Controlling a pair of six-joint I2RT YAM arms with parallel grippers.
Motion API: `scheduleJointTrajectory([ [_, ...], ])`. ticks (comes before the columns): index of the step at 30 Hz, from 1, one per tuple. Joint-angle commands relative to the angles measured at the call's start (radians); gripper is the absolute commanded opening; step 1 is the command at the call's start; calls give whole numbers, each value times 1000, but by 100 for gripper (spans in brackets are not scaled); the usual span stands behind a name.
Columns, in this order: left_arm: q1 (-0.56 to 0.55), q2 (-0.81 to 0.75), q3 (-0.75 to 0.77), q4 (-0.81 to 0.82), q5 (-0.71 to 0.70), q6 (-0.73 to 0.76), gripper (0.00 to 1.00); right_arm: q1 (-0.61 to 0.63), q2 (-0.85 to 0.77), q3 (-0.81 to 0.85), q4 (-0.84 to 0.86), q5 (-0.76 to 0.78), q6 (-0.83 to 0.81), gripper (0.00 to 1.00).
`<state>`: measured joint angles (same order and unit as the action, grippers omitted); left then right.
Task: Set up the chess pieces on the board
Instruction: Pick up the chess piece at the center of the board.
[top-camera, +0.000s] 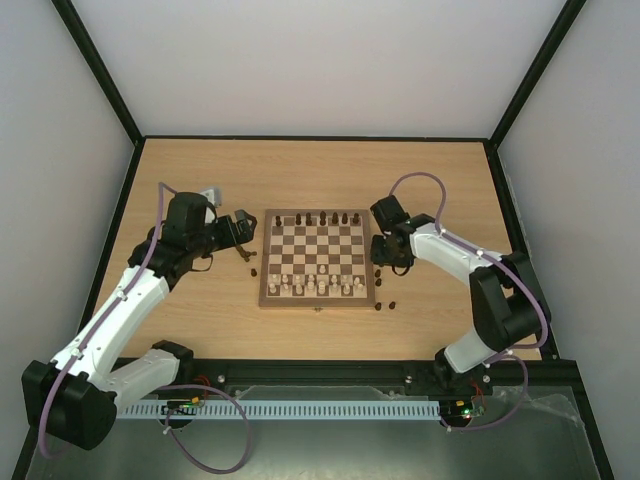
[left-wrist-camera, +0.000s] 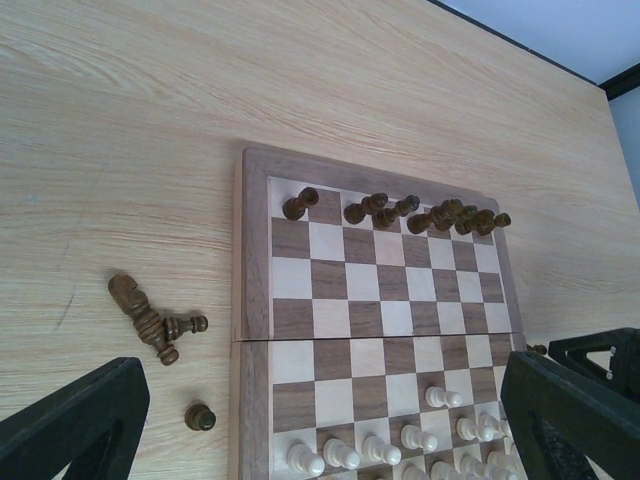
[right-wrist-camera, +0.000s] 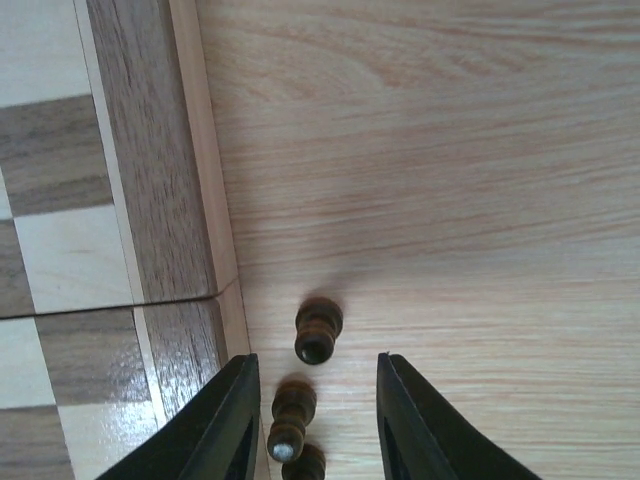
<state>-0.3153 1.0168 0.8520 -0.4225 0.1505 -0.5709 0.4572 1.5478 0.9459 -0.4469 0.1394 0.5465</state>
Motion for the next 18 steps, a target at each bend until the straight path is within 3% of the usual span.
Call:
scheduleJointTrajectory([
  [1,8,-4,9,23,20,18,100,-6,37,55,-26,52,-8,32],
  [18,16,15,1,41,32,19,99,-6,95,40,-16,20,-32,28],
])
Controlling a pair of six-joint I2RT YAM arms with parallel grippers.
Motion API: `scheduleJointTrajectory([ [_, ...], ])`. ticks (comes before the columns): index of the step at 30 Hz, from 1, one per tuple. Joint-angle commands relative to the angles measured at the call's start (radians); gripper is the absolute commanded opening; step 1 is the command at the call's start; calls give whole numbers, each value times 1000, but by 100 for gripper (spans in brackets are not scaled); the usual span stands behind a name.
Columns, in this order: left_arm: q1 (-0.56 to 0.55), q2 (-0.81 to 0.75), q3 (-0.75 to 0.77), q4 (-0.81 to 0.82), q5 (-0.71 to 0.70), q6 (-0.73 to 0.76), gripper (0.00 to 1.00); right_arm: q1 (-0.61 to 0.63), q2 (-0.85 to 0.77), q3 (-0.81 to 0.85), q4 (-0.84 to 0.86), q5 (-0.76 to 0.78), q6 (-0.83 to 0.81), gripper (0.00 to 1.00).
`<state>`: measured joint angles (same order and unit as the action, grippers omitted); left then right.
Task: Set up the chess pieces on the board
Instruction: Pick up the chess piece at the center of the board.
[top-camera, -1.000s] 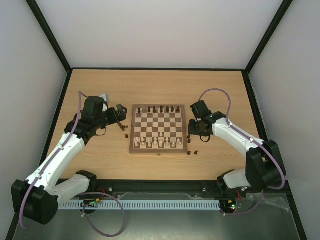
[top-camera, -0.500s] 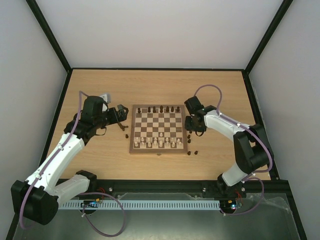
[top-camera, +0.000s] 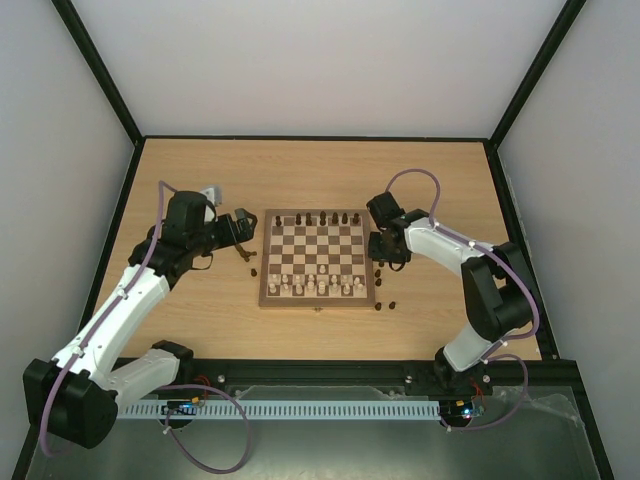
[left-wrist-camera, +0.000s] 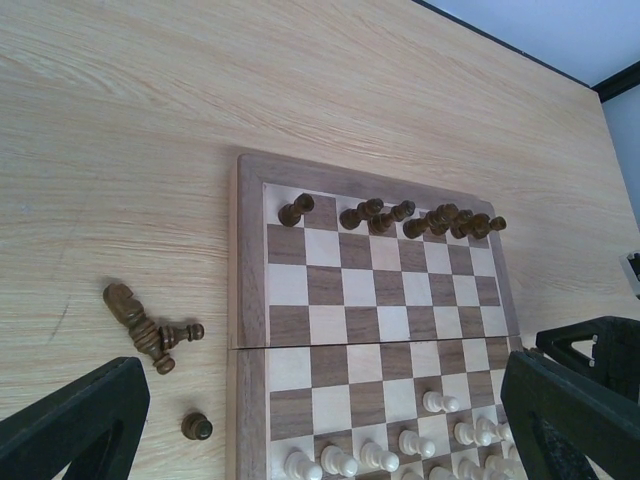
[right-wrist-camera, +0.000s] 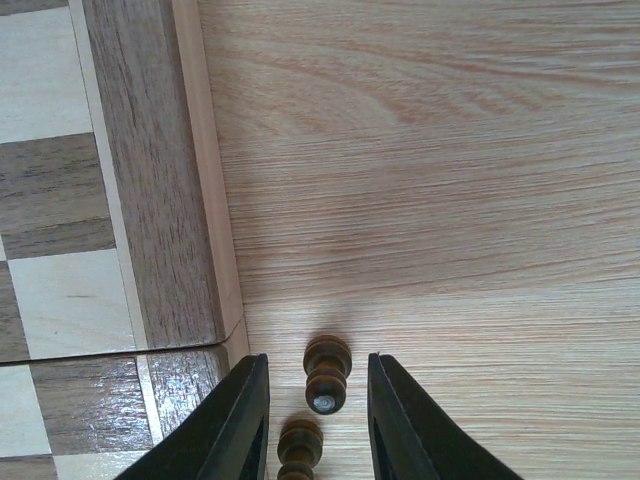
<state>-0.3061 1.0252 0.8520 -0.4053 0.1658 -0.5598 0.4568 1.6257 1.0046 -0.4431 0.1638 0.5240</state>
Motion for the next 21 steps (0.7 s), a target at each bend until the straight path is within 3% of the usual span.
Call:
scheduleJointTrajectory([
  [1,6,8,0,25,17,7,99,-6,22,-23,-19,-5,-11,28],
  [9,6,7,-4,25,17,5,99,-6,32,-38,-10,-12,-13,27],
  [21,6,7,-4,29,19,8,100,-6,60,5,-22,11,-24,11],
])
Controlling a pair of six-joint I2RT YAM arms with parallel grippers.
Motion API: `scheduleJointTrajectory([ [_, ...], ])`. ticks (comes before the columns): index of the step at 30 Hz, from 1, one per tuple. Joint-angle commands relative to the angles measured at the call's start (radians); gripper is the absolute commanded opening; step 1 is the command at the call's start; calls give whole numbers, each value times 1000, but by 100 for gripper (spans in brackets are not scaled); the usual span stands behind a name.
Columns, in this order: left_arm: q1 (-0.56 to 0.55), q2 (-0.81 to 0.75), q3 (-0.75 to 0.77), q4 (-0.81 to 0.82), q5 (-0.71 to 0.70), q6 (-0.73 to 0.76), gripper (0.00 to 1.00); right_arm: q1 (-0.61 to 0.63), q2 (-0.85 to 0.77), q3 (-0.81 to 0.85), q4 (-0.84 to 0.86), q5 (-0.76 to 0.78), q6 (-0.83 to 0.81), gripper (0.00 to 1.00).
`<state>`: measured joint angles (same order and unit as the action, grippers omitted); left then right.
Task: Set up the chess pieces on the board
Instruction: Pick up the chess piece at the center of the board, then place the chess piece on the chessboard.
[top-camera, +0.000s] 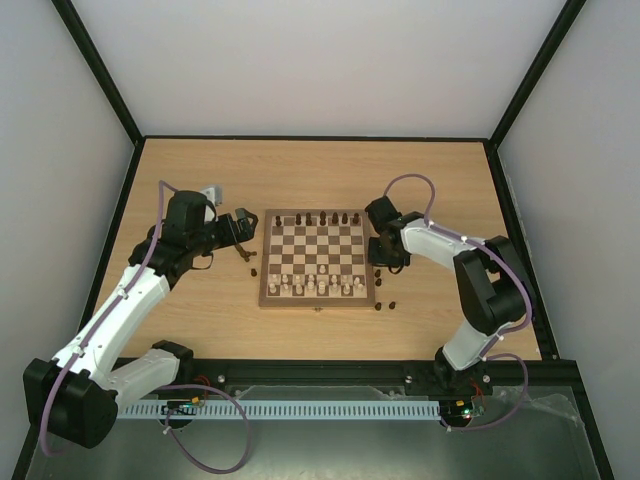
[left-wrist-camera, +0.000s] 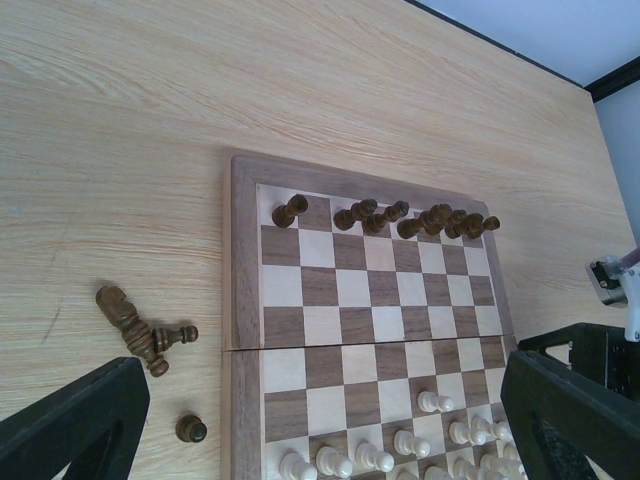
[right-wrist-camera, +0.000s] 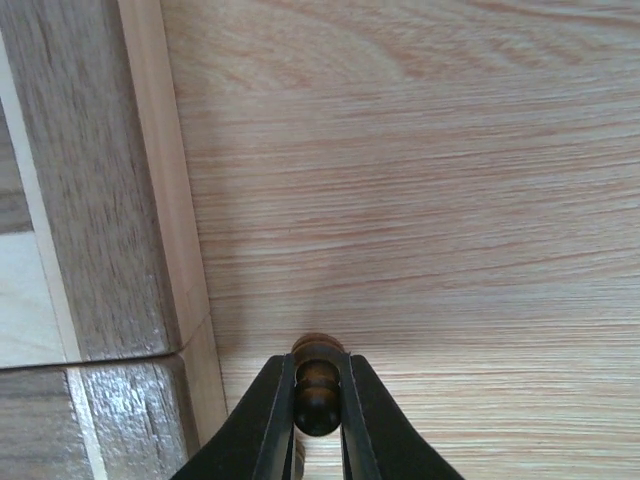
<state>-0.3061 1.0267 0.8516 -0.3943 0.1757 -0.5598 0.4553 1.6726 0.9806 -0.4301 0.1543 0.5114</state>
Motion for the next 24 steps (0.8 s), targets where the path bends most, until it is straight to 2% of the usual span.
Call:
scheduleJointTrajectory([
  [1,6,4,-5,18,10,9,99,-4,9,36,-39,28,-12,9],
  [6,9,1,-4,17,13,11,100,-4,-35,90,-101,53,-20,8],
  [11,14,0,-2,16,17,14,99,-2,-62,200,-158,14,-42,8],
  [24,27,-8,4,8,19,20,99,11,150,438,-207,-43,-92,8],
])
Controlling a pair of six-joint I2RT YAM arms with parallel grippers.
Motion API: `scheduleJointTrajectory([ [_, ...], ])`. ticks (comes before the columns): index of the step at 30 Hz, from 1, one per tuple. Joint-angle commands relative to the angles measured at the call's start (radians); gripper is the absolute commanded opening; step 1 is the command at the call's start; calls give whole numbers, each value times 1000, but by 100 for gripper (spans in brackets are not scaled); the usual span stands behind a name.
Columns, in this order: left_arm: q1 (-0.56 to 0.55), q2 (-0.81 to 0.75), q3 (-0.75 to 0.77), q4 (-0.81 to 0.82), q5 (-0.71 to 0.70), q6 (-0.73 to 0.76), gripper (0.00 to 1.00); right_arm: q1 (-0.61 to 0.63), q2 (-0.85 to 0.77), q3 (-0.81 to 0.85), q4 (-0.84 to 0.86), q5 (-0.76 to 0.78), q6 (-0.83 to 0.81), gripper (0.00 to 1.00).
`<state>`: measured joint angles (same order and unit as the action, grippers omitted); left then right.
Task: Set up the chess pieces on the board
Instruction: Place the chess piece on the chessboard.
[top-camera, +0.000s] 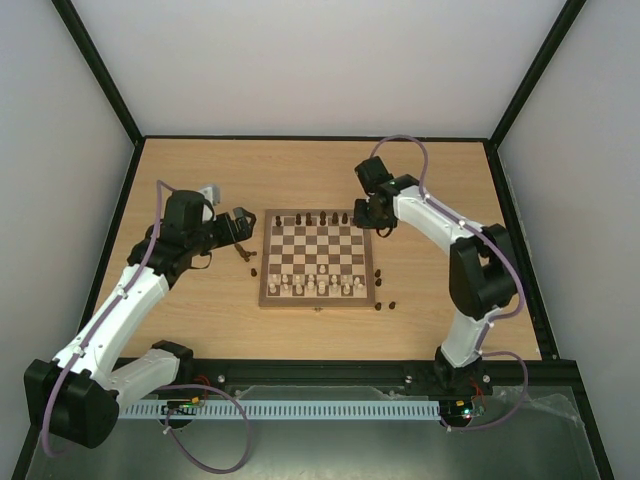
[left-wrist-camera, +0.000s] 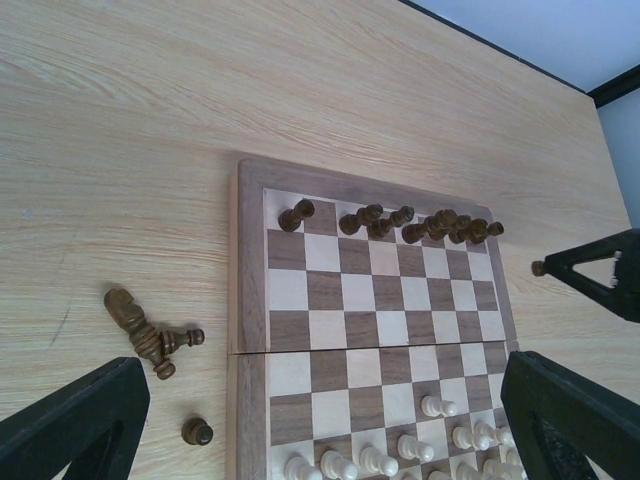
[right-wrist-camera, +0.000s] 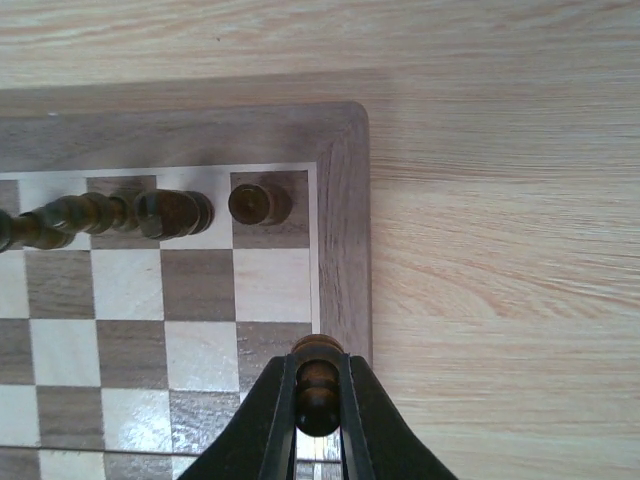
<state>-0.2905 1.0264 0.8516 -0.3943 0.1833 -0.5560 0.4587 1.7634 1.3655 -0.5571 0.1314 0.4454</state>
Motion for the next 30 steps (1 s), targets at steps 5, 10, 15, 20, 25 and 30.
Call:
scheduleJointTrajectory([
  [5,20,-8,3,7,14,20,99,19,115,101,-86,-31,-32,8],
  [10,29,-4,0,11,20,22,100,31,160,122,-87,-33,-33,8],
  [15,35,0,-2,12,23,25,100,37,193,141,-90,-35,-34,8],
  [20,39,5,-3,15,27,28,100,38,207,142,-90,-27,-34,10],
  [25,44,8,-6,18,32,30,100,38,222,147,-92,-20,-34,12],
  [30,46,5,-6,18,34,30,99,40,221,149,-94,-23,-33,21],
])
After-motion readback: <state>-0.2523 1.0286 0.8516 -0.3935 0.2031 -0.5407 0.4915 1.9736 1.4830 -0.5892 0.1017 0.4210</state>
